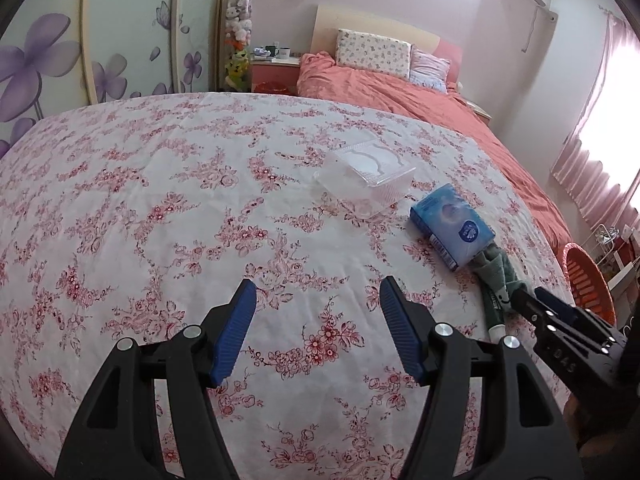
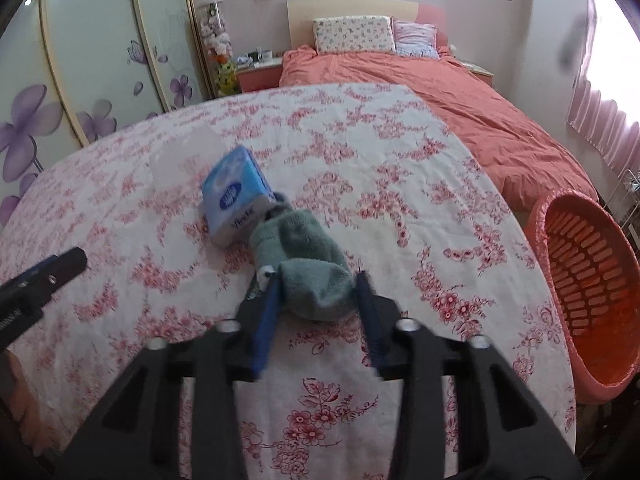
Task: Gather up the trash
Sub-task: 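Grasp the grey sock with the right gripper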
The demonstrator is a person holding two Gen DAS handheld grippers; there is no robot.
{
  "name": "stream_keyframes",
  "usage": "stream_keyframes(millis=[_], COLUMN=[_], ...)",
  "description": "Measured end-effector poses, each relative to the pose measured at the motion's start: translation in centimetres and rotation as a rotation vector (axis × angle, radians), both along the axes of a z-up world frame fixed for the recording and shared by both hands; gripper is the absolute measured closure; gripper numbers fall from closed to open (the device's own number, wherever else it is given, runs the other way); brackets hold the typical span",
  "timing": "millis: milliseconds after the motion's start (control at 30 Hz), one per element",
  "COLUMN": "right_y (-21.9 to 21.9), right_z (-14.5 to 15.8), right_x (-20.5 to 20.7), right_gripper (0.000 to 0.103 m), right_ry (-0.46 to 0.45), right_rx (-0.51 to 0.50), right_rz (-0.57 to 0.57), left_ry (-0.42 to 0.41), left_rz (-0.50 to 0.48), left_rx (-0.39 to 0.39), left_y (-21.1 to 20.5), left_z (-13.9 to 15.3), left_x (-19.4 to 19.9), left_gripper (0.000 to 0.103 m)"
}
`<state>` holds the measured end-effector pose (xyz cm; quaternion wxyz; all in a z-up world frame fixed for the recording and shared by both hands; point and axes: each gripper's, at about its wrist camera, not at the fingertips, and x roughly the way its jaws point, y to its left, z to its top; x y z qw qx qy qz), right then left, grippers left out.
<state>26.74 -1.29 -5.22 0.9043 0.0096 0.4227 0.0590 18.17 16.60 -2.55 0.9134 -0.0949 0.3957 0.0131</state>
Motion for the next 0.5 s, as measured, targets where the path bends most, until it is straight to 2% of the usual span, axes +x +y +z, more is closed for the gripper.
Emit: stream_keyframes(millis=[100,500], right_y=[-0.4,-4.8], right_z=[-0.2,2.7], right_x=[0.0,-1.5], right_gripper=[0.091,0.094], right_ry=[0.008,-0.106], right_rx=[0.016,0.082], right_rz=[-0.006,-0.110], left_ry=[0.006,0.021], left_rz=[-0.005,-0.056], left_rx=[0.000,0.010], left_y=[-0.1,-2.8], left_z=[-0.1,-0.5], left_x=[0.0,1.0], left_gripper=[0.039,0.039])
